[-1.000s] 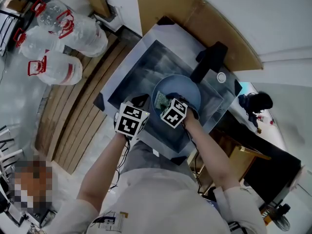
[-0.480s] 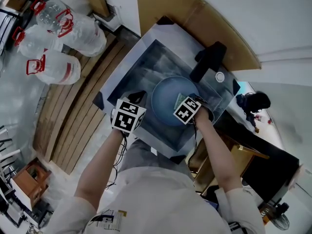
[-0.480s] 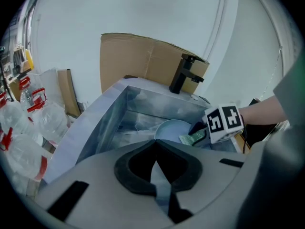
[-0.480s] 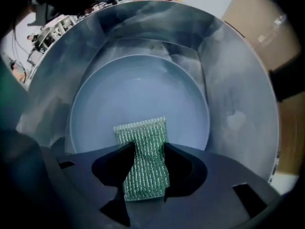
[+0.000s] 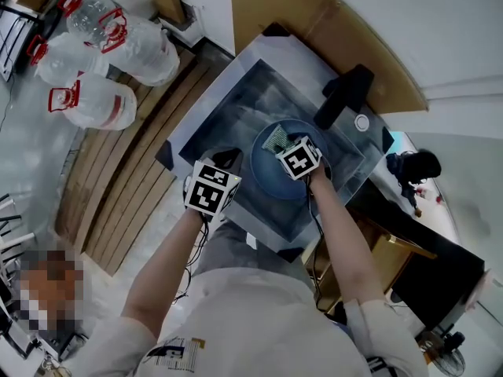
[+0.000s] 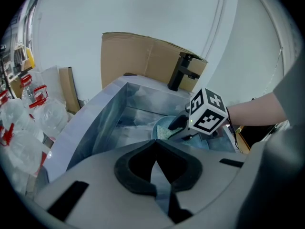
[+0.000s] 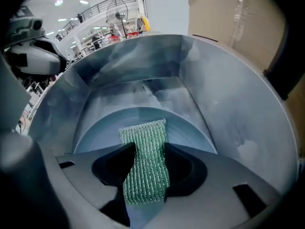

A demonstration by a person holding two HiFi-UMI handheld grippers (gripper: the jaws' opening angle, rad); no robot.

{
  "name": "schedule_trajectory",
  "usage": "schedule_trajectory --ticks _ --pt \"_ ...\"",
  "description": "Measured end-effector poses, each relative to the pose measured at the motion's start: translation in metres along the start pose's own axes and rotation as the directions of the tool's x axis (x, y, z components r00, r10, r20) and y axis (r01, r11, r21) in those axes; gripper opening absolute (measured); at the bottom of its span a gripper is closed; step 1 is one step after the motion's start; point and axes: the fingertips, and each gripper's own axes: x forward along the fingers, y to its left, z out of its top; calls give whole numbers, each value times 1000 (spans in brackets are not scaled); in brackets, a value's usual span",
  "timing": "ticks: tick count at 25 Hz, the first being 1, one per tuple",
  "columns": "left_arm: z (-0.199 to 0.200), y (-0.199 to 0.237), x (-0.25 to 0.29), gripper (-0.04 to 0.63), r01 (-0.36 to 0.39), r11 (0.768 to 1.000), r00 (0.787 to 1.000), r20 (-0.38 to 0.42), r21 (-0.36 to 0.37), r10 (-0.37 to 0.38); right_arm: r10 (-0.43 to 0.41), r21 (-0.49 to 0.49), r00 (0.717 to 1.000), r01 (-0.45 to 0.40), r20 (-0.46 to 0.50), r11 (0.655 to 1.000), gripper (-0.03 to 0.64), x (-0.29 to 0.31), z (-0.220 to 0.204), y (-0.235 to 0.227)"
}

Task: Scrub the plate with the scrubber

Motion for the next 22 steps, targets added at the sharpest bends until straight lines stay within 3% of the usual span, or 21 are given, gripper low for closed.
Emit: schedule_trajectory --ticks 6,13,18,20,22 --pt "-4 -2 -3 17 -5 1000 1000 2 0 5 71 -149 997 -76 -37 986 215 1 -5 64" --pt "-8 -13 -3 17 4 1000 1000 0 8 -4 89 -177 993 -100 -72 979 175 -7 -34 80" --pt "-13 -17 -7 17 5 1000 1000 -3 10 -5 70 -149 993 -83 -90 985 94 -12 -54 84" --pt "-15 -18 -9 17 6 1000 1000 -4 13 -6 70 -105 995 -77 -68 991 42 -14 -55 80" --pt "-17 -20 -11 17 6 1000 1000 -5 16 -6 76 -40 997 -77 -29 996 32 -18 -51 76"
